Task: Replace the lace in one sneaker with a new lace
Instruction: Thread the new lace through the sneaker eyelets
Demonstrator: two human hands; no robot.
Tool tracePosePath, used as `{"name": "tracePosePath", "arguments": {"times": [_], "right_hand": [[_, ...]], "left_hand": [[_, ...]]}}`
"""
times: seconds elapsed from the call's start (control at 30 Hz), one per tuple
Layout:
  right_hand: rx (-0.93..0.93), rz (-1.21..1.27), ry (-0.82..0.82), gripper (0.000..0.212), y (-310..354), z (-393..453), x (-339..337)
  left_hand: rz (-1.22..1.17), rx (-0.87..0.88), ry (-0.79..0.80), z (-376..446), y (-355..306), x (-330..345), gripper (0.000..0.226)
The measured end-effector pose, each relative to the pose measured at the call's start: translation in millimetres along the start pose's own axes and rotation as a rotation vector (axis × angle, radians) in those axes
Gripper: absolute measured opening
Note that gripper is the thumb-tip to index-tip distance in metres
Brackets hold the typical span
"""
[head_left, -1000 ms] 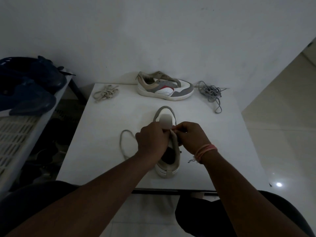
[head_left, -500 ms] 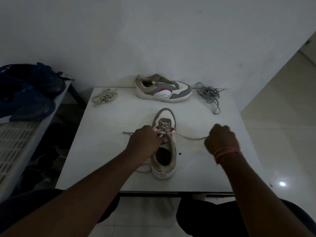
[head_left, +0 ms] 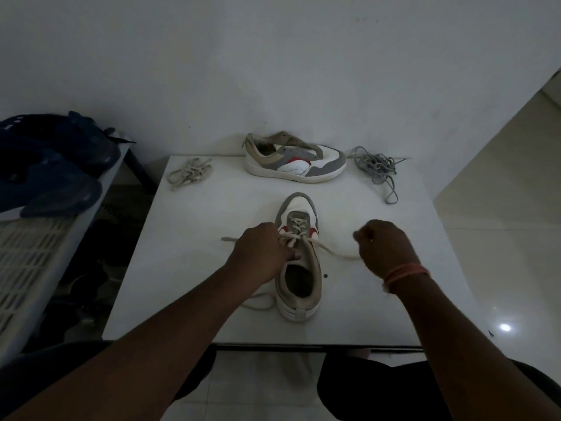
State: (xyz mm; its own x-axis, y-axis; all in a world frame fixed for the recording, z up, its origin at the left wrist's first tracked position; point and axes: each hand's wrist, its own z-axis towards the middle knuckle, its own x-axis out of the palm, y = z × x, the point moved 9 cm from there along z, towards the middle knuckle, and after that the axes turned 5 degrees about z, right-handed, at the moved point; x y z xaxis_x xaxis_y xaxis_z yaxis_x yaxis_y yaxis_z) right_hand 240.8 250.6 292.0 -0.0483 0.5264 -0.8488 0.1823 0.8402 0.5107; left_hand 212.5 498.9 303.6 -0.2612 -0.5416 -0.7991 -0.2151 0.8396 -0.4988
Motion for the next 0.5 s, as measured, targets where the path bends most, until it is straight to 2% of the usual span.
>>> {"name": "tracePosePath", "arguments": {"times": [0.07,0.17,0.27,0.33,0.4,0.43,0.5], "right_hand": [[-0.178,0.176,0.067,0.016,39.8,-12.9,14.4],[-0.274,0.177,0.123,0.016,71.1,-28.0,41.8],[-0.149,-0.019,0.032,0.022,49.6,-18.9,32.1],[0.059,-0.230,0.006,0.026,14.0,-12.9,10.9],[0.250,-0.370,0.059,0.031,-17.5,-16.5,-1.5],[0.280,-0.418,0.109,0.033,-24.5,-18.9,0.8],[0.182,-0.418,0.177,0.035,-14.1,-20.1,16.6]], "left_hand": [[-0.003,0.011,-0.007,0.4,-2.7,-0.6,0.039],[-0.046,0.016,-0.012,-1.6,-4.9,-1.6,0.041],[-0.083,-0.001,-0.008,-2.4,-1.5,-0.2,0.040],[-0.111,-0.017,-0.007,-1.5,2.7,0.4,0.039],[-0.133,-0.025,-0.001,0.2,6.1,0.3,0.038],[-0.135,-0.025,0.006,0.7,6.0,0.8,0.038],[-0.125,-0.017,0.016,0.7,3.6,1.6,0.038]]}}
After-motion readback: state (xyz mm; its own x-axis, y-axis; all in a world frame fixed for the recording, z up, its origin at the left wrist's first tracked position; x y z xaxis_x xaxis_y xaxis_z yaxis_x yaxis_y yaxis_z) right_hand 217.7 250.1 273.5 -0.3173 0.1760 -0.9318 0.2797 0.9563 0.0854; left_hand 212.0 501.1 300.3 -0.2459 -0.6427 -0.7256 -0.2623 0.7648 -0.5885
